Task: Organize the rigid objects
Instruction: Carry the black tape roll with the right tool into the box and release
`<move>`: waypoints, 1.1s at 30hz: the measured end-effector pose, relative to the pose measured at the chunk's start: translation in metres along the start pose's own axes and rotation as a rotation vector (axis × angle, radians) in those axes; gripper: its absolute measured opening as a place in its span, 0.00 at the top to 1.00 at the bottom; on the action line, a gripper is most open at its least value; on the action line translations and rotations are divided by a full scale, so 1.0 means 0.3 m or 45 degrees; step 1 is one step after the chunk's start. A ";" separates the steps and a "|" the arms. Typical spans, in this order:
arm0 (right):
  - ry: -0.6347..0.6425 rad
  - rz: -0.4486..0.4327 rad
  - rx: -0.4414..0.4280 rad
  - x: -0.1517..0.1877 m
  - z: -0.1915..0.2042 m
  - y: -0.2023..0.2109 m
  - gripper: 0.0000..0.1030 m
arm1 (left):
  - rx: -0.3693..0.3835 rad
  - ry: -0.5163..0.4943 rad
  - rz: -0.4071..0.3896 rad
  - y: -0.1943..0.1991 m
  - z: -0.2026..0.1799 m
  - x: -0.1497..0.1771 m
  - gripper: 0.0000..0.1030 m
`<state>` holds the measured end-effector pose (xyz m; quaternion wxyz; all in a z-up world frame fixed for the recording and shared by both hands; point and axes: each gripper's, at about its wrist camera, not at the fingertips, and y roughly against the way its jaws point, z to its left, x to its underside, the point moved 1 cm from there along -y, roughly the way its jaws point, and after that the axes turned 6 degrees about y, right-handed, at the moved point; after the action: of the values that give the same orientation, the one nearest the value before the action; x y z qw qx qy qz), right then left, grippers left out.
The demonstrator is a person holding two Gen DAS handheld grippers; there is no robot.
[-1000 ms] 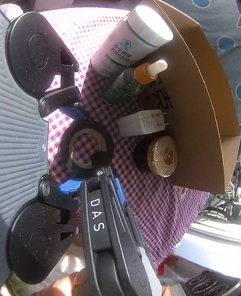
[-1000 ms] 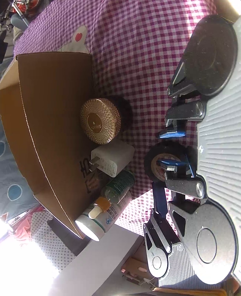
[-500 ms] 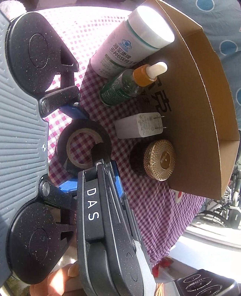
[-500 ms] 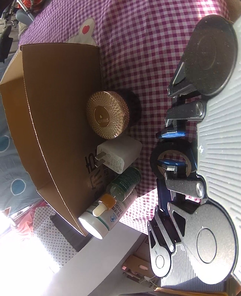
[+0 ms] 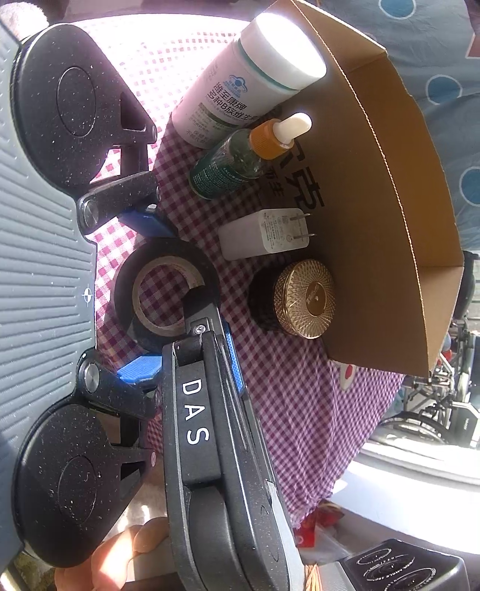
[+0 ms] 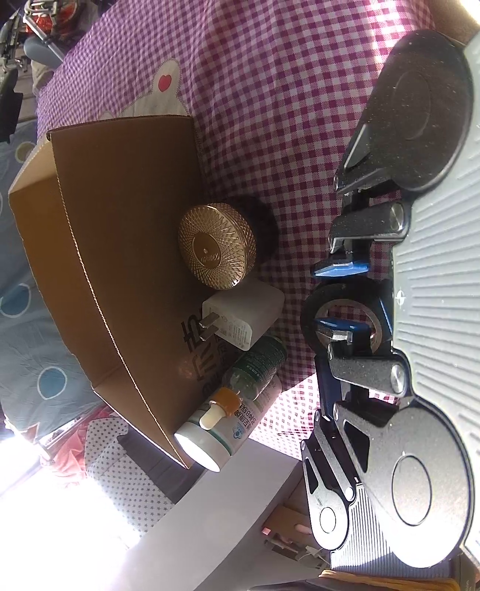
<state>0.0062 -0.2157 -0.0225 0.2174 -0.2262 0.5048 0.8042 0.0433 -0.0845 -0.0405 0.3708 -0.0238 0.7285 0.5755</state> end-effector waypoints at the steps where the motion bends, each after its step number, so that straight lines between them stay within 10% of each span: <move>1: -0.001 -0.005 0.001 0.000 0.001 0.004 0.75 | 0.001 -0.001 -0.004 0.004 -0.003 0.000 0.35; 19: 0.040 -0.141 0.003 -0.016 0.070 0.142 0.75 | -0.018 -0.024 -0.147 0.148 -0.031 -0.024 0.36; 33: 0.264 -0.316 -0.046 -0.451 0.182 0.265 0.74 | -0.091 -0.051 -0.372 0.340 0.054 -0.388 0.35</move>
<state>0.0611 -0.2139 0.1344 0.2575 -0.3725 0.4783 0.7525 0.0886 -0.0819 0.1083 0.4642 -0.1311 0.6887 0.5413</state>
